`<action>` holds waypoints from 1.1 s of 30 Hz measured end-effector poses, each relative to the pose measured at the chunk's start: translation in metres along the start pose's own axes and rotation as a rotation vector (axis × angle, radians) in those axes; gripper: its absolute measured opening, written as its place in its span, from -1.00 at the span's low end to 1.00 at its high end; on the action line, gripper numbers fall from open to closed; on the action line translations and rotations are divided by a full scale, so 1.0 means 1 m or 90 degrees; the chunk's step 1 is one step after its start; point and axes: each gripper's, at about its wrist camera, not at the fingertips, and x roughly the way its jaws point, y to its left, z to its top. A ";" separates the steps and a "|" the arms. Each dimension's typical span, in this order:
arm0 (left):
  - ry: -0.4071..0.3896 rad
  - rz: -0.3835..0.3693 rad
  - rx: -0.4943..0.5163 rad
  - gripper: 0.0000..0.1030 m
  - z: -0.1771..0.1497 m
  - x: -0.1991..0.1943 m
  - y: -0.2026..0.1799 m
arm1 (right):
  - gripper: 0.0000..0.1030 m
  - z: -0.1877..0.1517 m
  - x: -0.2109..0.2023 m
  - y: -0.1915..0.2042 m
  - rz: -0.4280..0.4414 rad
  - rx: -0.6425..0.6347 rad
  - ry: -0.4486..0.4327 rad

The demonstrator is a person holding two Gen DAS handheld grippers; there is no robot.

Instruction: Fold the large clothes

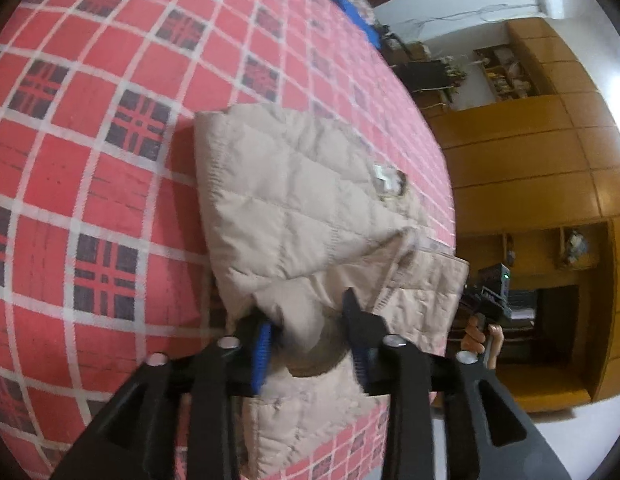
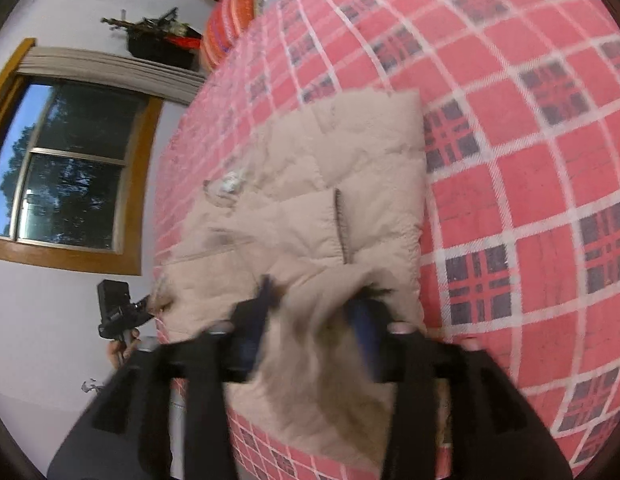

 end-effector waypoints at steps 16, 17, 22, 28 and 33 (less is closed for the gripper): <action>-0.054 0.164 0.107 0.38 -0.014 0.010 -0.017 | 0.31 -0.021 0.005 -0.013 -0.115 -0.105 -0.068; -0.056 0.170 0.106 0.38 -0.013 0.013 -0.017 | 0.27 -0.021 0.007 -0.013 -0.114 -0.108 -0.069; -0.095 0.224 0.143 -0.57 -0.019 0.012 -0.028 | -0.69 -0.028 0.009 -0.002 -0.135 -0.144 -0.087; -0.157 0.226 0.204 -0.81 -0.035 -0.015 -0.055 | -0.82 -0.044 -0.019 0.031 -0.146 -0.188 -0.139; -0.217 0.196 0.256 -0.84 -0.034 -0.047 -0.092 | -0.83 -0.045 -0.048 0.068 -0.145 -0.233 -0.193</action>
